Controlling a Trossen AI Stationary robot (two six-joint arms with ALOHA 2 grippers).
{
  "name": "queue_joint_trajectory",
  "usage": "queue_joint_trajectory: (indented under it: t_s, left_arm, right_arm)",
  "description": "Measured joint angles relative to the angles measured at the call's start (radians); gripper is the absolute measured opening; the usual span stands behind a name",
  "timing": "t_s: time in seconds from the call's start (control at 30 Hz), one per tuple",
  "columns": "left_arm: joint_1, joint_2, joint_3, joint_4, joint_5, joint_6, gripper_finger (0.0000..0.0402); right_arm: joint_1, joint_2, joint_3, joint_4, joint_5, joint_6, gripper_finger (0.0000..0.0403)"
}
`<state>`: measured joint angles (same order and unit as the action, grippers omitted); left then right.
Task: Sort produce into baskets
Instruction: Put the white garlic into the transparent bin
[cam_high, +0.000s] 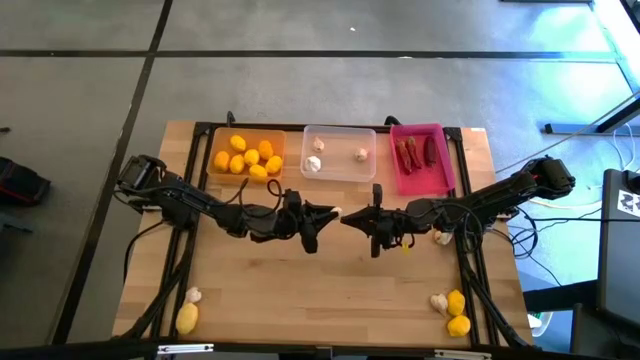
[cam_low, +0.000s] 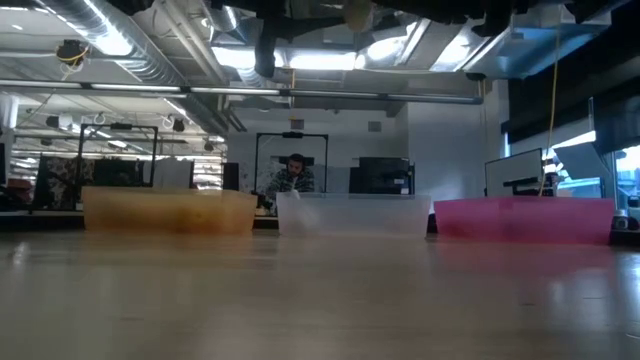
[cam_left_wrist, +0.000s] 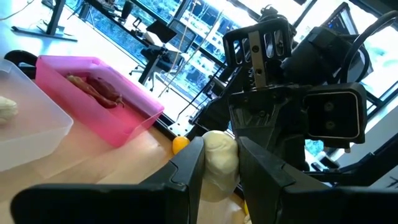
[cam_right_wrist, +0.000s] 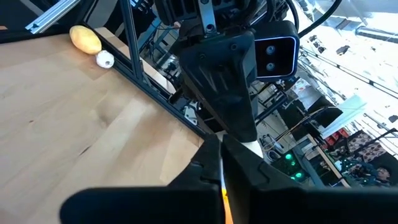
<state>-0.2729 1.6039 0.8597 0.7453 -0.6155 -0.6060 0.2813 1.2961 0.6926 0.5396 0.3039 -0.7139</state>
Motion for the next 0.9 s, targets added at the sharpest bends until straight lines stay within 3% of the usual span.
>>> queue_joint_trajectory:
  t_s: [0.2,0.47,0.7,0.9]
  left_arm:
    - [0.001,0.0,0.0,0.0,0.0,0.013,0.01]
    - [0.001,-0.003,0.0,-0.018,0.045,0.1,0.0176]
    - [-0.017,-0.076,0.0,-0.23,0.061,0.184,0.0206]
    - [-0.024,-0.092,0.0,-0.427,0.058,0.136,0.0207]
  right_arm:
    - [0.0,0.0,0.0,0.0,0.001,0.002,0.0004]
    - [0.0,0.0,0.0,0.0,0.005,0.013,0.0002]
    - [0.0,0.0,0.0,0.0,0.13,0.06,0.0003]
    - [-0.012,0.0,0.0,0.001,0.265,0.057,0.0004]
